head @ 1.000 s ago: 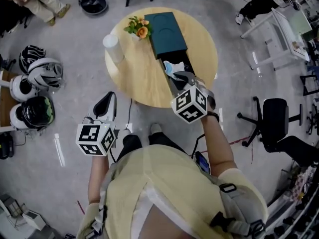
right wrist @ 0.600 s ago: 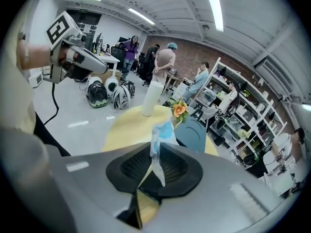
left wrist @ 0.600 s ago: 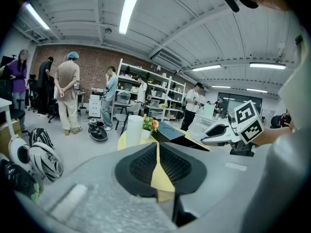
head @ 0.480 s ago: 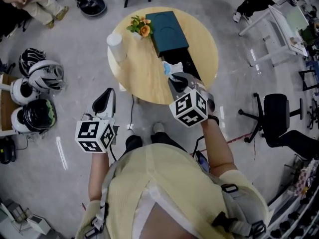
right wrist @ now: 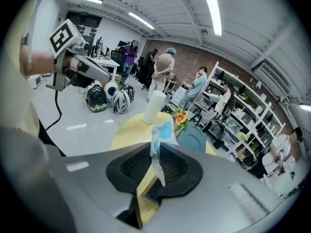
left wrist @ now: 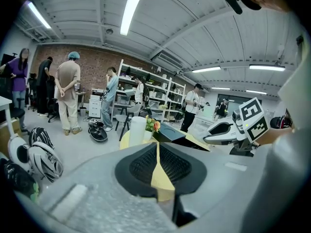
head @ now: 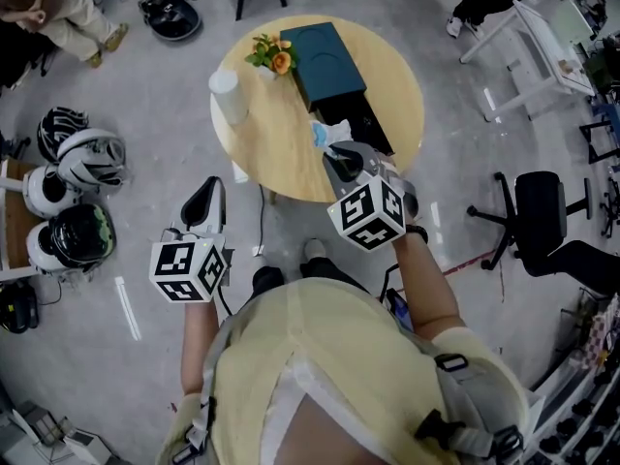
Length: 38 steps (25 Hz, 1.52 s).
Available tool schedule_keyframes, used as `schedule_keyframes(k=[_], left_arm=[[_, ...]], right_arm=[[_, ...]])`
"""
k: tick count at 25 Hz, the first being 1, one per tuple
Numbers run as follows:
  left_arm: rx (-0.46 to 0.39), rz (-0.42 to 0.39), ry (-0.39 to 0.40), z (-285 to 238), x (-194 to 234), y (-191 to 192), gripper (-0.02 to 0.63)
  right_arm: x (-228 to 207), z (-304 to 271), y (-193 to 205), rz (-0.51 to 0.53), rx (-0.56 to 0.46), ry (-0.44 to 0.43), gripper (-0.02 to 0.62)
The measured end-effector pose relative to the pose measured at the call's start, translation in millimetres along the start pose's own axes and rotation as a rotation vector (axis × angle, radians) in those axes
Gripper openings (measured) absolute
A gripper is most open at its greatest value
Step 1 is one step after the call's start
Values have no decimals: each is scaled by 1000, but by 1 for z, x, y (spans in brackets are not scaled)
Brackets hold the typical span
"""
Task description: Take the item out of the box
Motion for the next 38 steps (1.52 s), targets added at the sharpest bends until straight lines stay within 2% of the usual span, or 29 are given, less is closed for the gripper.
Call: schedule_keyframes(k=[15,38], left_arm=[[-5,-11,-7,6,7,-1,18],[-5,-21,-8,14,2,-5,17]], right_arm=[[17,18,-25,16,-68,-5,55],[24,30,-40,12,-122,-20,52]])
Point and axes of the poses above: the fingertips, and each gripper's own axes: z backward along the fingers, x to its left, y out of its underside, the point moved 6 cm from there along z, backward along the fingers, and after that the axes turned 2 degrees about -x, right-handed, at the moved point
